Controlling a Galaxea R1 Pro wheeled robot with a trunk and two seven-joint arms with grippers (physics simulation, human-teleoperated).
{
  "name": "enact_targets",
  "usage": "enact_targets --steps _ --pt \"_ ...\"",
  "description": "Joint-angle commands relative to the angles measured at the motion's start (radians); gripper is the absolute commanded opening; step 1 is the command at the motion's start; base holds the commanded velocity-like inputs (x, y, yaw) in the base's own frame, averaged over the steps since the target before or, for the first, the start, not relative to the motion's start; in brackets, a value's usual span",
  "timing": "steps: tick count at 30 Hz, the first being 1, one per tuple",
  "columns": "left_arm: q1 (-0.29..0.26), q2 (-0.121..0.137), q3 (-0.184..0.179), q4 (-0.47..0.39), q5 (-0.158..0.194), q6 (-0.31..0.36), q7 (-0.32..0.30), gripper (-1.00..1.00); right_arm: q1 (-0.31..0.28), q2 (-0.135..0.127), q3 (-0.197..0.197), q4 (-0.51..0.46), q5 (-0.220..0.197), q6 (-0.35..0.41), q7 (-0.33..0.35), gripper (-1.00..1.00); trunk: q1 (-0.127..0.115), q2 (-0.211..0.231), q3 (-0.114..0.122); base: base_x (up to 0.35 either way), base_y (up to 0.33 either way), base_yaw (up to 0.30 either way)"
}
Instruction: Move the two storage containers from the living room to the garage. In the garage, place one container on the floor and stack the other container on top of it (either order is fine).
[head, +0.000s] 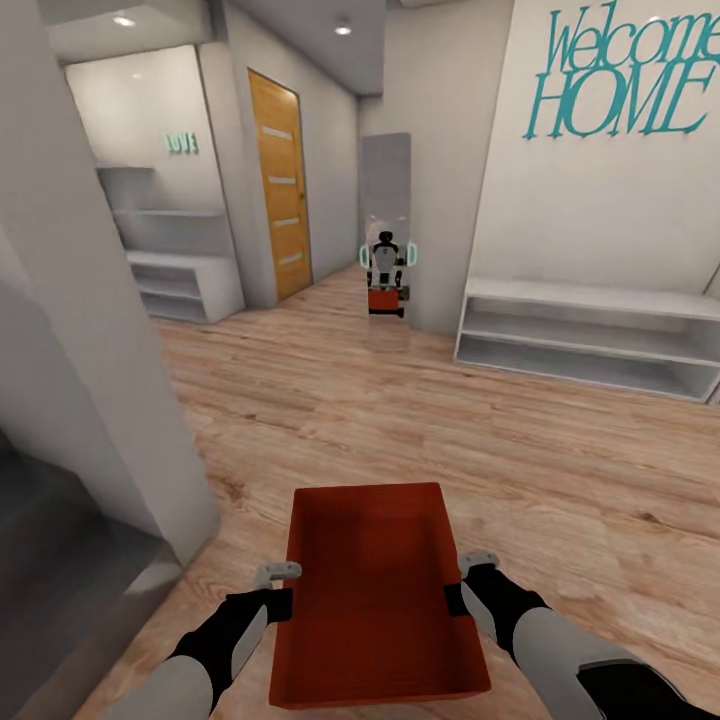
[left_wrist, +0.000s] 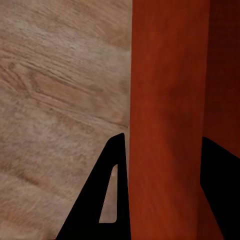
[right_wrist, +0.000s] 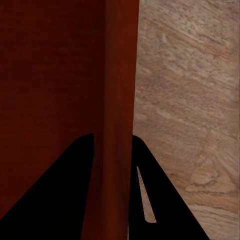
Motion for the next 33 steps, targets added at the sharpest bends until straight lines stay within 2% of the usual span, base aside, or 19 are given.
enact_targets --steps 1,33 --pt "0.000 0.000 0.006 -0.002 -0.008 0.007 0.004 -1.00 0.000 -0.001 -0.002 -0.003 0.016 0.009 -0.003 -1.00 0.000 0.000 -0.001 0.348 0.000 0.000" --pt "0.000 0.000 0.006 -0.002 -0.008 0.007 0.004 -1.00 0.000 -0.001 -0.002 -0.003 0.016 0.009 -0.003 -1.00 0.000 0.000 -0.001 0.348 0.000 0.000"
